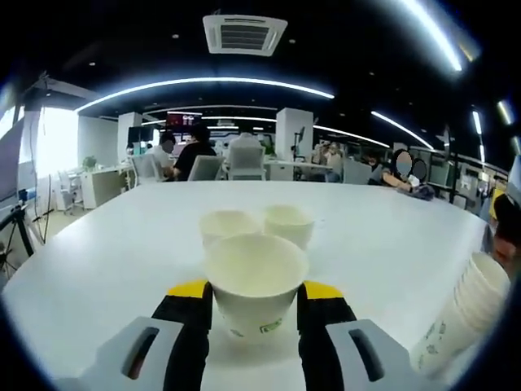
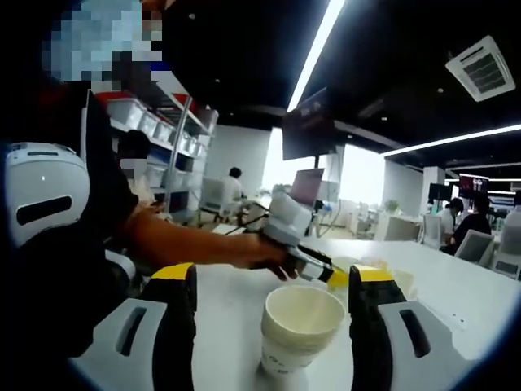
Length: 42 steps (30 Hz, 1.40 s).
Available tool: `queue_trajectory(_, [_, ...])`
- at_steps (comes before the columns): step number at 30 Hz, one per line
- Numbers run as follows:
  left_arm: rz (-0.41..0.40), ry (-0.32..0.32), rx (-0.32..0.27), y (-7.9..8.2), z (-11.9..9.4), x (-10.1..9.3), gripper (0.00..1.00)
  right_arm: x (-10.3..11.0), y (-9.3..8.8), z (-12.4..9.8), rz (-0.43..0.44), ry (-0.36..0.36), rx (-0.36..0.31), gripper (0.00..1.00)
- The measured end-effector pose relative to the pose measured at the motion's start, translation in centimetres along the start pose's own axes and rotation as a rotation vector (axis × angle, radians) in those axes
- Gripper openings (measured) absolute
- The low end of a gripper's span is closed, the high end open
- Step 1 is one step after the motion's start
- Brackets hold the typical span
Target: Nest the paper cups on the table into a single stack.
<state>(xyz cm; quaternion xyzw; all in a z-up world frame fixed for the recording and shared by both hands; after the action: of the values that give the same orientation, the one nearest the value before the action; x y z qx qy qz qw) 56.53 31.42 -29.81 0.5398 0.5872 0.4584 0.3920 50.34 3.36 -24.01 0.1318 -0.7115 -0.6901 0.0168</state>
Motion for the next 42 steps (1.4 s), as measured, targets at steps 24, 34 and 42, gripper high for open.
queue_trajectory(24, [-0.012, -0.012, -0.067, 2.7, -4.2, 0.9, 0.44, 0.4, 0.0, 0.3, -0.009, -0.009, 0.014, 0.76])
queue_trajectory(34, [-0.009, -0.03, -0.094, 4.0, -5.7, 0.7, 0.44, 0.5, 0.0, 0.3, -0.013, -0.013, 0.019, 0.76])
queue_trajectory(42, [-0.006, -0.056, -0.12, 4.4, -8.1, -1.1, 0.44, 0.4, -0.1, 0.3, -0.012, -0.02, 0.019, 0.74])
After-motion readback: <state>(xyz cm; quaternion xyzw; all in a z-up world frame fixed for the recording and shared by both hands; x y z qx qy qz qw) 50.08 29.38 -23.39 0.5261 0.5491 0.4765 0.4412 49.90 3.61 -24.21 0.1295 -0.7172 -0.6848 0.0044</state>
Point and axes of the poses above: the point that each gripper's makers call its tool centre point, and the gripper's own axes: z roughly forward along the fingers, x roughly to its left, y roughly out of its top, the point moved 10 cm from there along -z, roughly backward along the fingers, and after that the axes turned 12 degrees about y, right-handed, at the moved point
